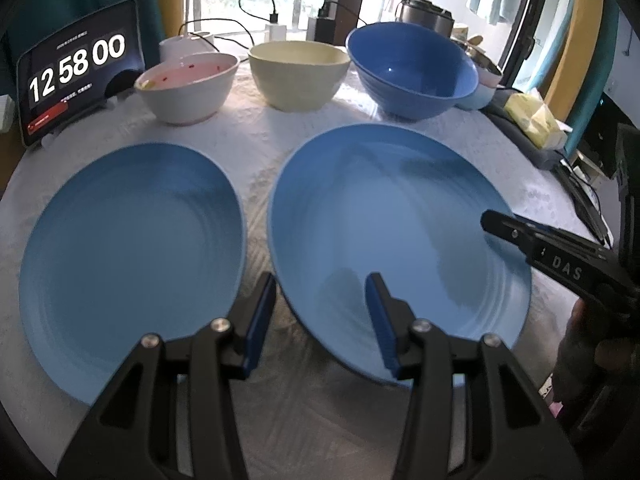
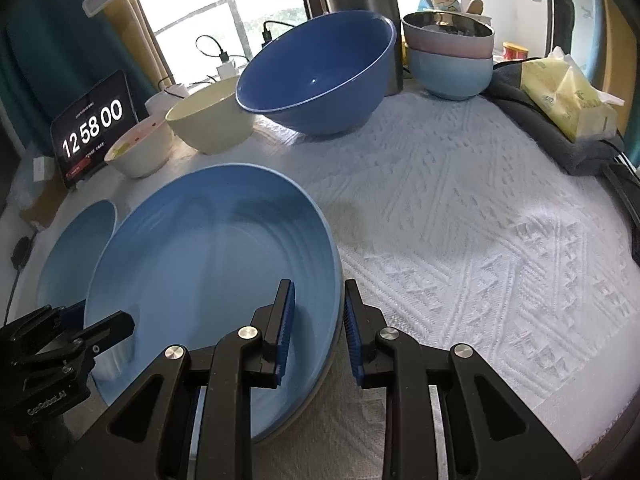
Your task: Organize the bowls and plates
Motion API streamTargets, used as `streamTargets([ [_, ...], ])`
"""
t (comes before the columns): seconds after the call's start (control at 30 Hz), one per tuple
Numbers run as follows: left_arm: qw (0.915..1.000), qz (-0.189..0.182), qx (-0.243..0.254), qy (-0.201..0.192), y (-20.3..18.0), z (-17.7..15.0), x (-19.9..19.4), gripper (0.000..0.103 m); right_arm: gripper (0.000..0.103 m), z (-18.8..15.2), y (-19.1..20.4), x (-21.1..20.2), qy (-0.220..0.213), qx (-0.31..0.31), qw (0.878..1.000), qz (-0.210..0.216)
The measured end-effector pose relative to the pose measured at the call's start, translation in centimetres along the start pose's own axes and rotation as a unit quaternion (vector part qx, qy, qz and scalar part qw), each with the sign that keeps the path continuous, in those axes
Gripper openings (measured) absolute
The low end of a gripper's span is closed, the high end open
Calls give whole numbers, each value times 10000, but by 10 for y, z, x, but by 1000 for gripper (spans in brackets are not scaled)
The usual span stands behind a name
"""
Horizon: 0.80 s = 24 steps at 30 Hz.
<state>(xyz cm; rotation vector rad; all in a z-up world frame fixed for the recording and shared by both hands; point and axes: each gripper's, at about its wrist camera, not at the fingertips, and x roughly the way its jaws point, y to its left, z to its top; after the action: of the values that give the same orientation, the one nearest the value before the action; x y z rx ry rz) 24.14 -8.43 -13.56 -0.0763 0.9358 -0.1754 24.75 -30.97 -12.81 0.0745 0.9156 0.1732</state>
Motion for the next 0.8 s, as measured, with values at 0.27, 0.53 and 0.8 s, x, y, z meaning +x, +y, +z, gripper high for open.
streamTargets([
  [0.27, 9992, -59, -107, -372, 12, -3, -28, 49, 27, 6, -6, -21, -255, 167, 9993, -218],
  [0.53, 9974, -65, -188, -693, 29, -8, -50, 49, 27, 7, 17, -40, -451, 19, 9988, -201],
  [0.8, 9950, -16, -427, -897, 54, -13, -64, 49, 27, 8, 53, -42, -443, -302, 9986, -41],
])
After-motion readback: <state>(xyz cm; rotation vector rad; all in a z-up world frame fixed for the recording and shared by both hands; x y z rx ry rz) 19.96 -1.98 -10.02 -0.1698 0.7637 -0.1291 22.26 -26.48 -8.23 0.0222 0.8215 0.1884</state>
